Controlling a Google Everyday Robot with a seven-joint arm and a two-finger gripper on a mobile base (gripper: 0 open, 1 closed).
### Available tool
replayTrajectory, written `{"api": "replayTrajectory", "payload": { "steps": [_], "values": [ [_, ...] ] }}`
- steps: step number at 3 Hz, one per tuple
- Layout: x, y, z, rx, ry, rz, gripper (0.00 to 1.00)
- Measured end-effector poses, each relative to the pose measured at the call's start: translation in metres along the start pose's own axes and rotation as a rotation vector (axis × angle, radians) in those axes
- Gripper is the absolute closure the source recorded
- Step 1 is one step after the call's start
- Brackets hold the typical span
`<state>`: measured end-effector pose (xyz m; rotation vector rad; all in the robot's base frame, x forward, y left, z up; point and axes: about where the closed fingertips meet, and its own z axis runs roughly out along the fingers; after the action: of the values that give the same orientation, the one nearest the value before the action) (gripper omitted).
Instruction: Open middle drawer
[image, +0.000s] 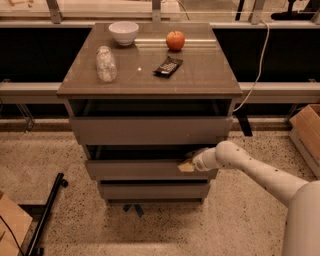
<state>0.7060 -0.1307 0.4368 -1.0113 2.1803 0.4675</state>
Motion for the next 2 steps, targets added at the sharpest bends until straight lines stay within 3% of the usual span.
{"api": "replayTrajectory", "payload": {
  "steps": [2],
  "values": [
    [0.0006,0.003,0.0038,-0.018,0.02,-0.01,0.27]
  ]
}}
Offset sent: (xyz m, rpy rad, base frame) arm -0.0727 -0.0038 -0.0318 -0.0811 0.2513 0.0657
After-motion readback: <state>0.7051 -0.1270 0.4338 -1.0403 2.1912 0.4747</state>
